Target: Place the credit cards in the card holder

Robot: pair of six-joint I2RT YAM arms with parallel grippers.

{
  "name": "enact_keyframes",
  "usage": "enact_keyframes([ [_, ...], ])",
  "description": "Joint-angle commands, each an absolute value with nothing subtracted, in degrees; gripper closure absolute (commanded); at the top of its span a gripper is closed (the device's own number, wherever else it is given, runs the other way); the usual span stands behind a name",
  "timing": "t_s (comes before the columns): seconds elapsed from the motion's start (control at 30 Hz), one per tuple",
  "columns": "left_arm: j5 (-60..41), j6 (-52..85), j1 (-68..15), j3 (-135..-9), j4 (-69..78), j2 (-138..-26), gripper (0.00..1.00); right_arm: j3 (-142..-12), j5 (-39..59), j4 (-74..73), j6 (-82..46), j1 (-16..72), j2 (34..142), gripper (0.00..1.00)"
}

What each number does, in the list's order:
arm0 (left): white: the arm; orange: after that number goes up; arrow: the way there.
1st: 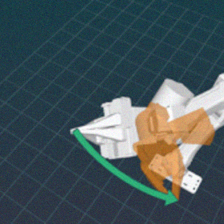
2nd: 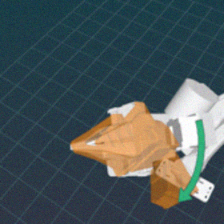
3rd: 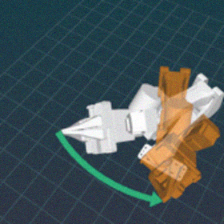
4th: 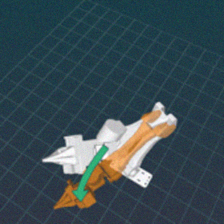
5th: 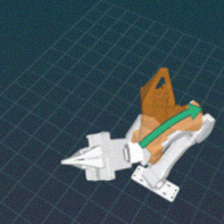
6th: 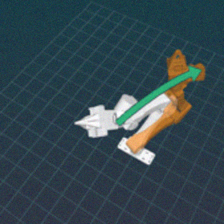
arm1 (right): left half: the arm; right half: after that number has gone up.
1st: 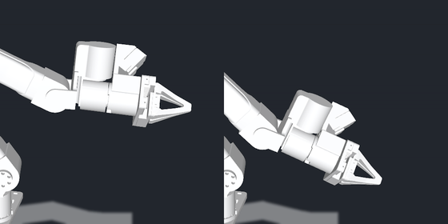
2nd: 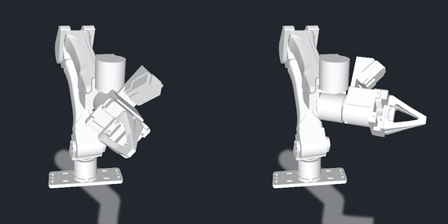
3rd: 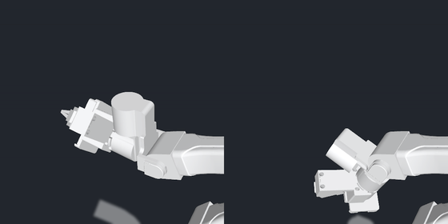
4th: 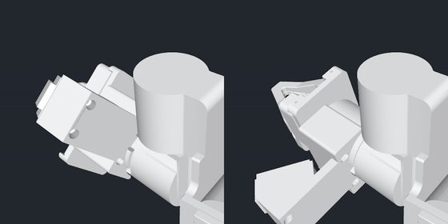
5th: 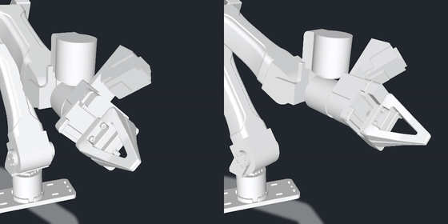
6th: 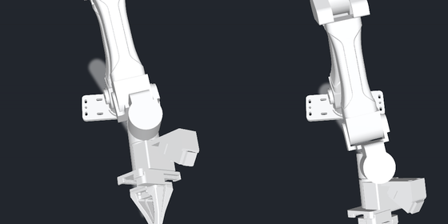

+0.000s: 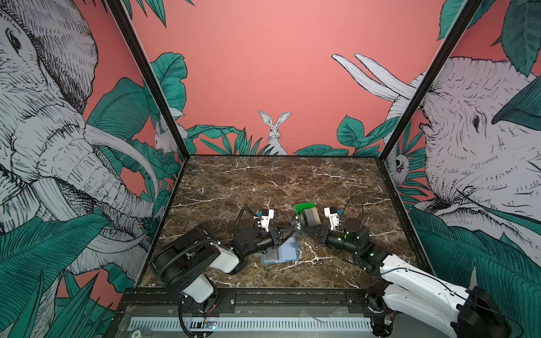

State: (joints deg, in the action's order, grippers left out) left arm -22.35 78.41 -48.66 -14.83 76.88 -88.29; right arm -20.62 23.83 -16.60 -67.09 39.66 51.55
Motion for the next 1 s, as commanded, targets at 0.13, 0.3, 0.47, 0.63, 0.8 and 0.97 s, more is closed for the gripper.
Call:
enact_keyframes([
  [0.13, -25.7, 75.2, -44.9, -15.6, 67.4, -80.7, 1.00, -23.3, 22.8, -12.6, -63.3, 39.8, 49.4, 0.13],
  [0.3, -28.9, 68.5, -43.0, -17.2, 47.8, -70.8, 1.00, -27.4, 18.9, -1.5, -58.0, 41.0, 48.4, 0.02],
  [0.47, -32.4, 63.3, -40.5, -17.7, 31.0, -60.6, 1.00, -32.5, 11.3, 7.9, -52.9, 45.9, 50.6, 0.02],
  [0.63, -34.0, 59.6, -36.4, -17.2, 19.2, -52.8, 1.00, -35.0, 8.0, 8.8, -51.4, 50.0, 55.4, 0.11],
  [0.8, -33.8, 57.2, -36.3, -15.9, 12.5, -48.7, 1.00, -37.0, 5.5, 10.6, -50.1, 52.5, 59.3, 0.17],
  [0.97, -32.3, 54.1, -36.3, -15.6, 6.2, -46.5, 1.00, -36.3, 4.5, 10.0, -50.8, 53.4, 61.7, 0.32],
])
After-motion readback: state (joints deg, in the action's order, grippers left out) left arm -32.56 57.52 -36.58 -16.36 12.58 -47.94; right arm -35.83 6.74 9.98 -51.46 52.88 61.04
